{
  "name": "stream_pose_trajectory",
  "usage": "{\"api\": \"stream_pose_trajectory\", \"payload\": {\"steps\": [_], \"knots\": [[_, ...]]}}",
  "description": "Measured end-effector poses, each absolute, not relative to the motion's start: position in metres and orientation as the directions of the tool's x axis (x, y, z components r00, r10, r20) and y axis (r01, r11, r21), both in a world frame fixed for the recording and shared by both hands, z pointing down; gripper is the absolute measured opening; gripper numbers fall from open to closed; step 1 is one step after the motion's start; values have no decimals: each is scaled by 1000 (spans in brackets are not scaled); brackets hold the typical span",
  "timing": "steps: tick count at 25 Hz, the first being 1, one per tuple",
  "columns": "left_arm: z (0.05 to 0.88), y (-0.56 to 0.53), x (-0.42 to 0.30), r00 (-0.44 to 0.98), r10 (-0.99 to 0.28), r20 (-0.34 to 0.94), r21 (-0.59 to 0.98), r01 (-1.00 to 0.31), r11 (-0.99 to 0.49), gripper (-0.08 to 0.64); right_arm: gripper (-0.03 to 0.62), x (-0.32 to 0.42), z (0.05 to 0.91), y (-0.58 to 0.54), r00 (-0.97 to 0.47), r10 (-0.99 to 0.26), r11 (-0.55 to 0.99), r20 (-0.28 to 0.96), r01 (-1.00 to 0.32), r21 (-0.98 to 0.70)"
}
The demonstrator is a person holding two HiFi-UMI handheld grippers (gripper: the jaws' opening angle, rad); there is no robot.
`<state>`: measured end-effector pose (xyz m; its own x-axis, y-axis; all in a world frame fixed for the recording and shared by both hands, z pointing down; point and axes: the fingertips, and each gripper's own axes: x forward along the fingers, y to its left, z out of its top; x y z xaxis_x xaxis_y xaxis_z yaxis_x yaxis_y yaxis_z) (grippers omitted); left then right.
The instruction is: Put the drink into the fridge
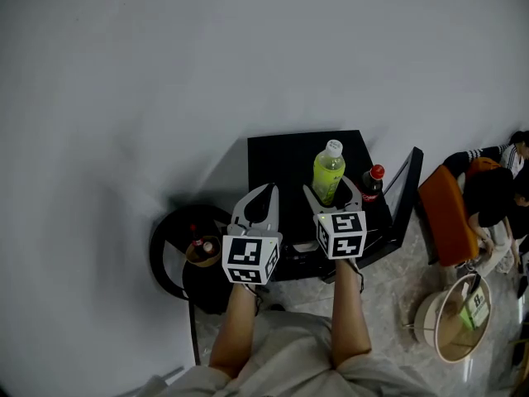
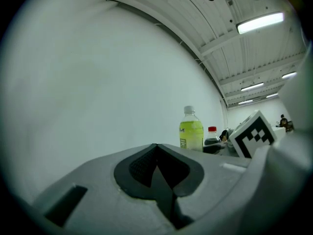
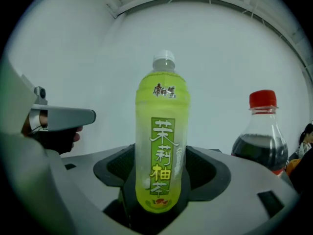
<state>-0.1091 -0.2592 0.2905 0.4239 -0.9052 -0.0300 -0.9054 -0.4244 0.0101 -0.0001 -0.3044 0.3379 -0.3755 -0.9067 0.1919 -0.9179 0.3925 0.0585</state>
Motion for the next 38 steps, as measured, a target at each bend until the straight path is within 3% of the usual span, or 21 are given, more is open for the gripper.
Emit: {"api": "stream_pose_trajectory", "payload": {"steps": [10, 28, 35, 38], "knots": [[297, -254, -133, 409, -912, -36, 17, -912, -409, 9, 287, 1, 338, -312, -339, -924, 354, 180, -933, 59], [336, -125, -101, 251, -966, 59, 36, -968, -249, 9, 287, 1, 338, -201, -561, -819, 566, 120, -824, 12], [367, -74, -66, 253, -962, 102, 90, -966, -244, 9, 287, 23, 359, -132, -668, -744, 668, -4, -744, 27], [390, -52, -55, 248, -959, 141, 126, -965, -231, 9, 287, 30, 389, -103, -708, -705, 709, 26, -705, 9]]}}
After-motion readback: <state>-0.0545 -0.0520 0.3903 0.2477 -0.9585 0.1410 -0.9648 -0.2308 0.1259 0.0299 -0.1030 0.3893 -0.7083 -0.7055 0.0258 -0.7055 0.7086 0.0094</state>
